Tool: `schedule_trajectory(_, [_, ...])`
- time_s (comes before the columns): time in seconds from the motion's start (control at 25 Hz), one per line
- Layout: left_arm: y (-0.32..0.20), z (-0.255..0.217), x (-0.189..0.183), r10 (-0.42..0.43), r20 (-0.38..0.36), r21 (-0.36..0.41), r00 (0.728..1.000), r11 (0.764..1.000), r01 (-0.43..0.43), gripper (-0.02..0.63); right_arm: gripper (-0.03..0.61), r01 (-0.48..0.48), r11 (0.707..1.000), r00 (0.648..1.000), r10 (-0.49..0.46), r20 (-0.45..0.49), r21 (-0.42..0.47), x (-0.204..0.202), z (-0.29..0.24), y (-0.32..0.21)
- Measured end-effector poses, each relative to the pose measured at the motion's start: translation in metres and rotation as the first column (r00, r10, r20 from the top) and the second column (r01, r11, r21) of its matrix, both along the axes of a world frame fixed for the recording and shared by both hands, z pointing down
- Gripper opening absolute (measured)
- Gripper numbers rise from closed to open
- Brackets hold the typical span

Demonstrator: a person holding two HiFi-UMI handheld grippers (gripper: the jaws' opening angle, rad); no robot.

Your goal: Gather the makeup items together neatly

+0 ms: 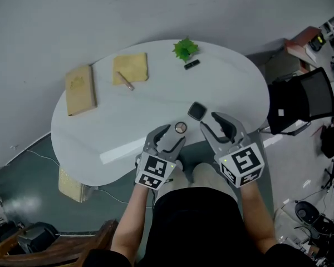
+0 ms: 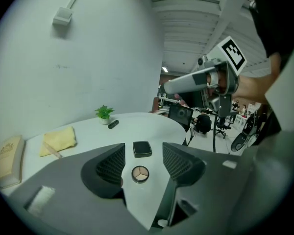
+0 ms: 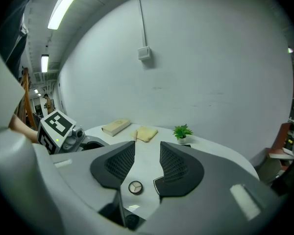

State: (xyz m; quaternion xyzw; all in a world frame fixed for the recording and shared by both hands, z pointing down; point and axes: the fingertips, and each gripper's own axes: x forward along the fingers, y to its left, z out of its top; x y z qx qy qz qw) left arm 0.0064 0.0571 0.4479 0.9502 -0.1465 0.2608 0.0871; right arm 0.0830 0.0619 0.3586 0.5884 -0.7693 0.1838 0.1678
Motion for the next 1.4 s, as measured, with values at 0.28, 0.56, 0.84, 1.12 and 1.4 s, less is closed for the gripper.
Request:
schedule_trajectory(0.28, [0.004,0.049,0.006,0.061,0.082,-0.020,0.995,0.998,-0.060,0.247,0.156,-0.024,0.998,1.000,0.024,0.002,-0.050,0.004,0.015,-0.002])
schedule_trajectory(0.56, [0.005,0.091,0.012,0.126,0.188,0.005,0.974,0.992,-0.130,0.253,0.156,-0.036,0.995,0.999,0.036,0.008,-0.091,0.009,0.032,0.000])
schedule_trajectory(0.84, [0.005,0.120,0.017,0.117,0.210,-0.024,0.971,0.993,-0.115,0.253,0.156,-0.043,0.992,0.999,0.045,0.017,-0.121,0.010,0.044,0.006])
schedule_trajectory(1.12, [0.006,0.135,0.024,0.114,0.232,-0.022,0.966,0.994,-0.112,0.242,0.156,-0.050,0.986,0.998,0.054,0.019,-0.158,0.013,0.053,0.012])
schedule_trajectory(1.4, [0.003,0.146,0.024,0.107,0.277,-0.018,0.955,0.994,-0.106,0.222,0.156,-0.063,0.986,0.997,0.067,0.024,-0.156,0.017,0.054,0.016])
